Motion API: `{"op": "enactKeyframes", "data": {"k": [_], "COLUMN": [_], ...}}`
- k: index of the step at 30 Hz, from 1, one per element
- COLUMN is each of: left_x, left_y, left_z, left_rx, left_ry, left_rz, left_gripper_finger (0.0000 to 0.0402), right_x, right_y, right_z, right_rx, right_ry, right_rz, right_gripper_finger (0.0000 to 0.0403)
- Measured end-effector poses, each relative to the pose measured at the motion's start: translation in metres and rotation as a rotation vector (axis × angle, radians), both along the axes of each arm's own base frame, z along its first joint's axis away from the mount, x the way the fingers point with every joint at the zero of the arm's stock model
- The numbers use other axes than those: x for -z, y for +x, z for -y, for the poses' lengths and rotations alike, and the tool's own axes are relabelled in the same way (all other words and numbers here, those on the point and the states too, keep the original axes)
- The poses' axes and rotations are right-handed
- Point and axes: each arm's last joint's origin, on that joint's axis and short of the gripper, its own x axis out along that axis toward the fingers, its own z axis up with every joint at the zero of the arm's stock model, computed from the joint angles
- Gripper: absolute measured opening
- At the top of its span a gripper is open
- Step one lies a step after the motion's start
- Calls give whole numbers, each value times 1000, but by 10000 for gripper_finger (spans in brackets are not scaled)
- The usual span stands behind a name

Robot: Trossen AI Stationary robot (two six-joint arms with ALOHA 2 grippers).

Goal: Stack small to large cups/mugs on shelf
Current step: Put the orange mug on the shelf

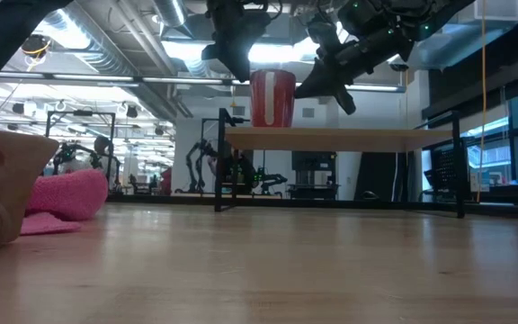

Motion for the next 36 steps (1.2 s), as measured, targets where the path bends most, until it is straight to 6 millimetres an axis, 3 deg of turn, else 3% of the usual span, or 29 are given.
{"op": "enactKeyframes", "data": {"k": [36], "left_x": [1], "left_y": [0], "left_z": [6], "left_rx": [13], "left_ry": [-12], "left_rz": [-23], "left_gripper_finger": [55], "right_x": [-2], "right_y": [1], "right_z": [2], "right_rx": [55], "right_ry": [-12], "right_rz": [20], "right_gripper_finger": [0]}}
